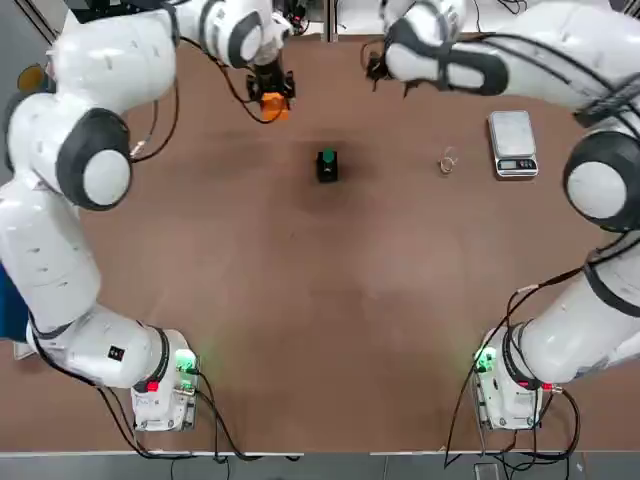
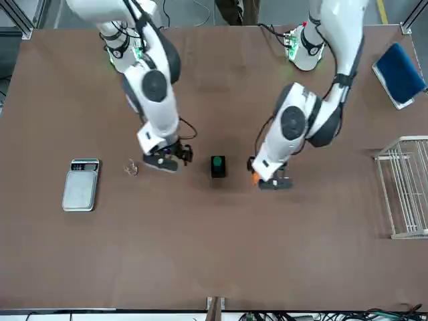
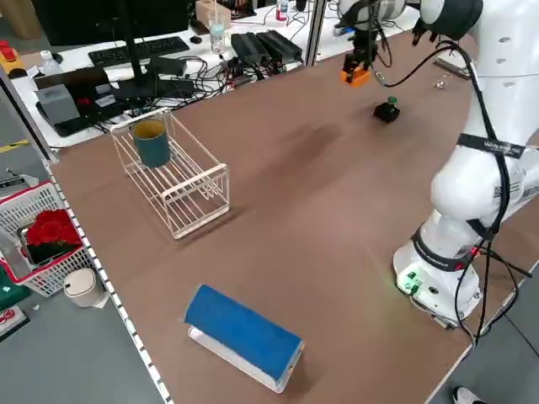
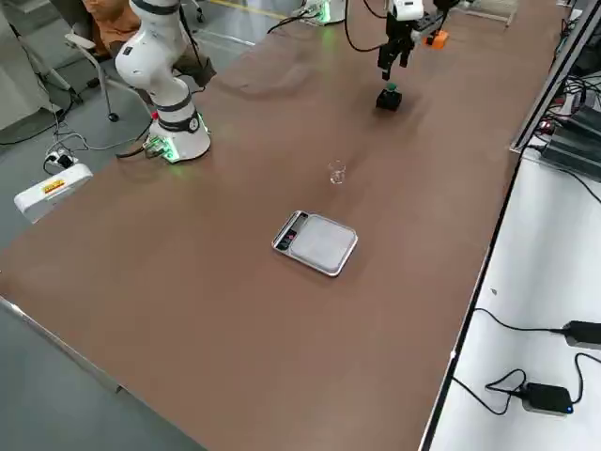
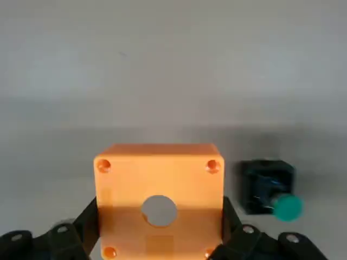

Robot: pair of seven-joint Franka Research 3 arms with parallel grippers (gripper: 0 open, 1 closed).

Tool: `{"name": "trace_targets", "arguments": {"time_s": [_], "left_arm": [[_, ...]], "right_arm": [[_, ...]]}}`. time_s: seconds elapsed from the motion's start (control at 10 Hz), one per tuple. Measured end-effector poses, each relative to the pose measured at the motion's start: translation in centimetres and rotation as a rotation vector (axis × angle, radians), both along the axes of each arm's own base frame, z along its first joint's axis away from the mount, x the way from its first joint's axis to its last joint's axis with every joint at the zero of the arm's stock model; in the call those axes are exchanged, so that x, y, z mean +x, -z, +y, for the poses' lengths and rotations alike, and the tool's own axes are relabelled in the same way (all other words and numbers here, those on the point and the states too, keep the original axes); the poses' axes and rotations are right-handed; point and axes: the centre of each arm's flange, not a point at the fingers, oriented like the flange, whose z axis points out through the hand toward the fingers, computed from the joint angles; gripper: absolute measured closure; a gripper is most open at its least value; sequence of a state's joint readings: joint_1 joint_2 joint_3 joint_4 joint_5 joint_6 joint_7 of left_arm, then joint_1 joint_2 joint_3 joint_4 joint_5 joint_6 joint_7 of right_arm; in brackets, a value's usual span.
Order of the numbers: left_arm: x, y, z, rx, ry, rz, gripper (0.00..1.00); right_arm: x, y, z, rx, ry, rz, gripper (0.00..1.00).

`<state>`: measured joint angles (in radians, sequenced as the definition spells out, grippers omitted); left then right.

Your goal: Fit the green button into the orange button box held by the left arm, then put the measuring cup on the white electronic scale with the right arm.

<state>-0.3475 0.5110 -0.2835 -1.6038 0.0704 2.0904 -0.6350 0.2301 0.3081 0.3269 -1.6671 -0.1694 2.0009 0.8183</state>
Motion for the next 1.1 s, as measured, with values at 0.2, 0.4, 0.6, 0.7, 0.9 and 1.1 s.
{"name": "trace_targets", "arguments": {"time_s": [0.2,0.4,0.6,0.7,0.9,1.1], "left_arm": [[-2.2,2.3,-5.4,0.002,0.008,0.028,0.13],[-3.5,3.8,-8.1,0.008,0.006,0.048,0.13],[-4.2,5.0,-10.4,0.009,-0.015,0.055,0.13],[-4.7,5.7,-11.5,0.013,-0.018,0.057,0.13],[-5.9,6.5,-13.2,0.023,-0.025,0.058,0.13],[-6.0,6.7,-13.3,0.032,-0.03,0.054,0.13]], "right_arm": [[1.1,-7.3,-10.2,0.013,-0.042,0.011,0.0],[0.1,-13.0,-20.1,-0.001,-0.083,0.021,0.0],[-1.5,-16.2,-27.6,0.0,-0.145,0.049,0.0],[-2.0,-17.2,-30.1,0.002,-0.177,0.052,0.0],[-2.3,-17.8,-34.1,0.003,-0.231,0.049,0.0],[-2.3,-17.6,-34.8,0.003,-0.235,0.053,0.0]]}}
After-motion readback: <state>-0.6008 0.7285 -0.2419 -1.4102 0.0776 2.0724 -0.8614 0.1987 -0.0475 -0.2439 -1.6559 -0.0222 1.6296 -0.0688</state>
